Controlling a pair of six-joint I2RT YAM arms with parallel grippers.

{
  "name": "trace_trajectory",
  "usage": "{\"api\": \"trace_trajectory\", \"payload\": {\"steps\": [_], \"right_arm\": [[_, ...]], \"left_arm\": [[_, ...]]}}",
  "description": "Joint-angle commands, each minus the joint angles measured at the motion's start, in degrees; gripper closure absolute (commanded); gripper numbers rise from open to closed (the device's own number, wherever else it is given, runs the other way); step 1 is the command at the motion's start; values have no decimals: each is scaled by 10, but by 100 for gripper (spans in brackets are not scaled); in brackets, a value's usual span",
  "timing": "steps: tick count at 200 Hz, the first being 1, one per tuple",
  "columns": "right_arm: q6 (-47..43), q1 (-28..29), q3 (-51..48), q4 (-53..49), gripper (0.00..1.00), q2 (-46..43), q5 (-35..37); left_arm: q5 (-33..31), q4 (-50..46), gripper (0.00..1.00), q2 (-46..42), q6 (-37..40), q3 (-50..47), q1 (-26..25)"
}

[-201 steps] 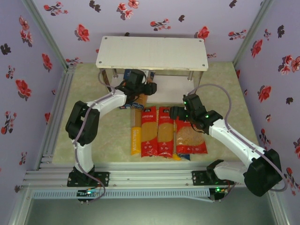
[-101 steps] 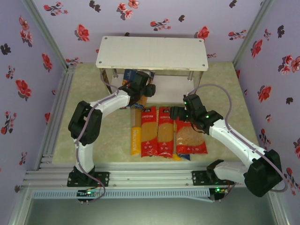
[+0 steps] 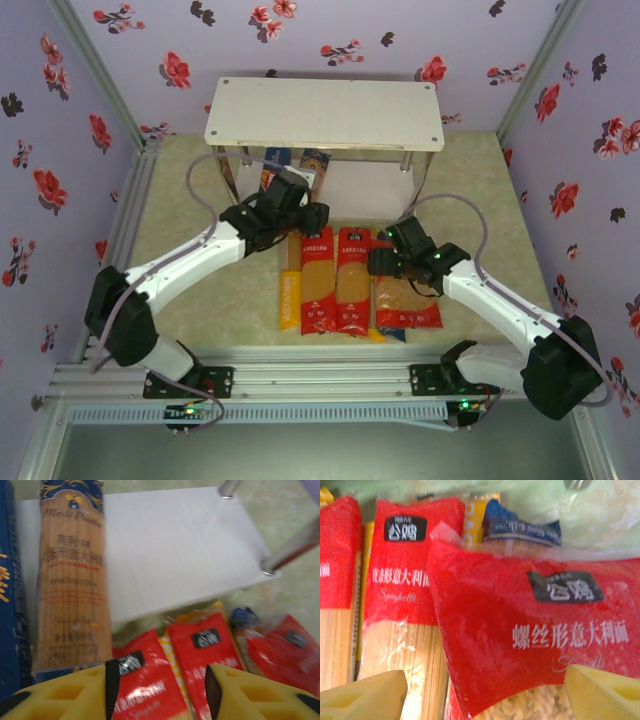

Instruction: Place and organize the pasta boxes and bags onto the shelf

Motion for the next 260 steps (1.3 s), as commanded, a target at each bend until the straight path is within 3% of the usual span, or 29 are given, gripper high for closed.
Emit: {"api": "trace_trajectory", "payload": {"steps": [1,25,52,101,209,260], "right_arm": [[21,16,-8,-24,15,-17,-6],[26,32,-12,-41,13,-4,-7],[43,39,-12,-69,22,25,20],[77,31,-2,-118,29,69,72],[52,-94,-22,-154,29,40,83],[42,-135,-23,-152,25,45,71]], "left_arm": [[28,-53,50,-22,-39,-36,-19],[46,-35,49,-38,-72,-75,-34],[74,-6,49,-30,-92,-97,-46],[92,0,49,-11,-89,-87,-56],[106,-3,48,-28,-82,-100,-51],[106,-3,47,-83,-85,-156,-23]]}}
